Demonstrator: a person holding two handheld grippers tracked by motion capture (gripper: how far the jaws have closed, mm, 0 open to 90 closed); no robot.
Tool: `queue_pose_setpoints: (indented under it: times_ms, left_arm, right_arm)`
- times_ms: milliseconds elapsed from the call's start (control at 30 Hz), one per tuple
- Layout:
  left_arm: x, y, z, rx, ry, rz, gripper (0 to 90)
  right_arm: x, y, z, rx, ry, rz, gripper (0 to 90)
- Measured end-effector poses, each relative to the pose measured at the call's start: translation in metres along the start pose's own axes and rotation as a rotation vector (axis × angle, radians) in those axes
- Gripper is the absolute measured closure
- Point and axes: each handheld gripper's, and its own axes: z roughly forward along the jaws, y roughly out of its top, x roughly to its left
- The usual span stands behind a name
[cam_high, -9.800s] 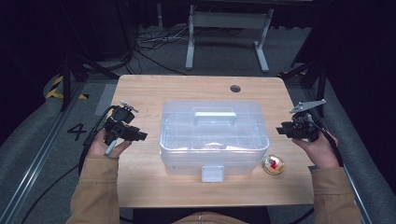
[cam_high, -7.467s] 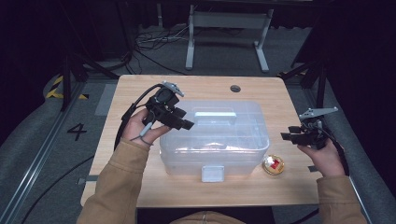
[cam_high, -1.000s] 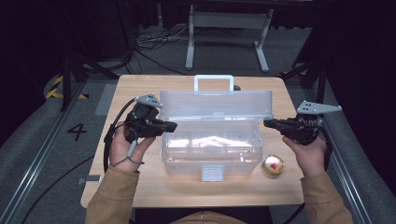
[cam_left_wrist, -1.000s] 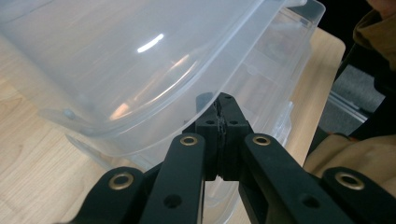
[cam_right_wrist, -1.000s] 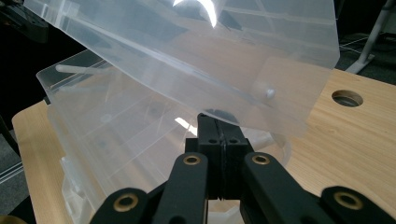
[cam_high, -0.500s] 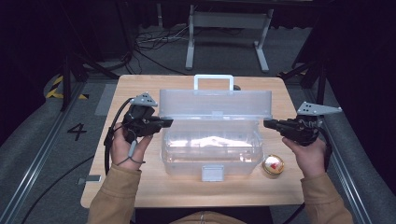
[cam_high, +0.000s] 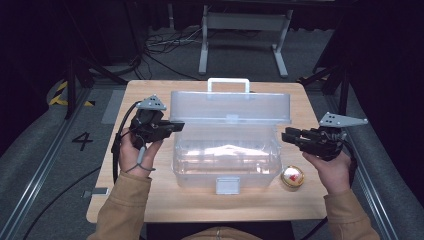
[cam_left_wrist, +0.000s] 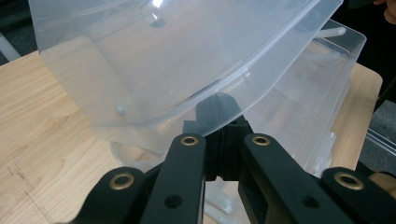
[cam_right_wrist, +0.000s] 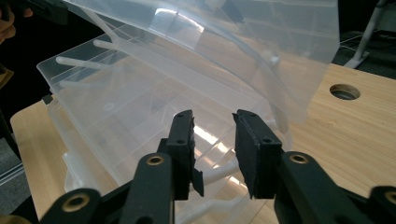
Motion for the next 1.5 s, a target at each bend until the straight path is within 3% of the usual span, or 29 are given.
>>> queue_pose_setpoints:
  times_ms: [133, 267, 533, 633, 1100, 1500]
  left_arm:
    - [0.001, 0.001, 0.0, -0.007, 0.0, -0.001, 89.2]
    - [0.005, 0.005, 0.0, -0.016, -0.007, 0.001, 88.9]
    - [0.008, 0.009, 0.001, -0.026, -0.008, 0.0, 88.5]
    - [0.01, 0.01, 0.001, -0.026, -0.01, 0.009, 88.5]
    - [0.015, 0.014, 0.001, -0.042, -0.02, 0.006, 88.4]
    - [0.018, 0.015, 0.002, -0.049, -0.027, 0.01, 88.3]
  right_arm:
    - [-0.001, -0.002, -0.002, -0.023, -0.016, -0.005, 59.0]
    - [-0.001, -0.006, -0.007, -0.035, -0.075, -0.006, 57.9]
    - [-0.002, -0.01, -0.006, -0.055, -0.151, 0.087, 56.5]
    - [0.003, -0.007, -0.004, -0.059, -0.181, 0.071, 50.6]
    - [0.006, 0.018, 0.012, -0.084, -0.316, 0.041, 49.7]
    - [0.005, 0.035, 0.034, -0.079, -0.376, 0.002, 48.8]
